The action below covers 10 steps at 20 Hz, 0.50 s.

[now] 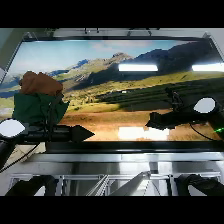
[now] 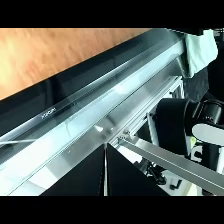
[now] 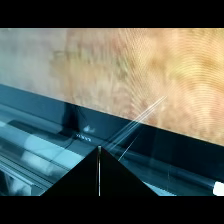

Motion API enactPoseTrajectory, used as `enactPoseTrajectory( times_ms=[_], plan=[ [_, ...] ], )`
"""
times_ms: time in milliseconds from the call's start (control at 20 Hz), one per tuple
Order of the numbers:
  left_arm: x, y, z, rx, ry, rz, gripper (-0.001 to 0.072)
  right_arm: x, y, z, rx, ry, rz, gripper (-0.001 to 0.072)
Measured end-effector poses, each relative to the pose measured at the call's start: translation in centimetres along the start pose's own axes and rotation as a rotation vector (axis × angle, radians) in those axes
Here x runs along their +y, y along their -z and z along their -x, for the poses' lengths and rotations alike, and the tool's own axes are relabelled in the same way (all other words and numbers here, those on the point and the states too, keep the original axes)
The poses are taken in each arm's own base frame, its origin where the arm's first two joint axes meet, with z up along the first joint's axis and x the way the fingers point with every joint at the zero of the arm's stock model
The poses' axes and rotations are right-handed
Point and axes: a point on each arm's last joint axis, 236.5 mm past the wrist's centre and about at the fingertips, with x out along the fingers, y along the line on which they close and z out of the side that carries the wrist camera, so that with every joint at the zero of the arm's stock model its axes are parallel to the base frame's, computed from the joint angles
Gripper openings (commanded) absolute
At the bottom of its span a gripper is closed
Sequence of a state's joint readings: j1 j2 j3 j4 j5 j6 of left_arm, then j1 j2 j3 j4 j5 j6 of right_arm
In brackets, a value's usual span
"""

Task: Fold the shirts.

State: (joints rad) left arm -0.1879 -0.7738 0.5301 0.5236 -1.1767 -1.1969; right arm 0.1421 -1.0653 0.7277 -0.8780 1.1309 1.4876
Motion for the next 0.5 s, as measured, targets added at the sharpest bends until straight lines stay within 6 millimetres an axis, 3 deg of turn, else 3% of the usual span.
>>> enactPoseTrajectory(
  times_ms=[200,250,300,350,400,450,500],
  plan=[
    [0.7,-0.4,0.4,-0.007,-0.039,-0.022,0.0014,0.0,0.0,0.0,0.000,0.000,0.000,0.0021],
    [1.2,-1.3,1.1,-0.026,-0.076,-0.036,0.0046,0.0,0.0,0.0,0.000,0.000,0.000,0.0021],
    [2.1,-2.7,2.4,-0.060,-0.134,-0.053,0.0276,0.0,0.0,0.0,0.000,0.000,0.000,0.0021],
    [3.1,-4.5,4.2,-0.109,-0.200,-0.068,0.0408,0.0,0.0,0.0,0.000,0.000,0.000,0.0021],
    [4.4,-6.8,6.8,-0.180,-0.281,-0.069,0.0647,0.0,0.0,0.0,0.000,0.000,0.000,0.0021],
    [5.9,-9.2,9.7,-0.260,-0.358,-0.060,0.0720,0.0,0.0,0.0,0.000,0.000,0.000,0.0021],
    [7.5,-11.8,13.4,-0.360,-0.437,-0.033,0.0720,0.0,0.0,0.0,0.000,0.000,0.000,0.0021]
  ],
)
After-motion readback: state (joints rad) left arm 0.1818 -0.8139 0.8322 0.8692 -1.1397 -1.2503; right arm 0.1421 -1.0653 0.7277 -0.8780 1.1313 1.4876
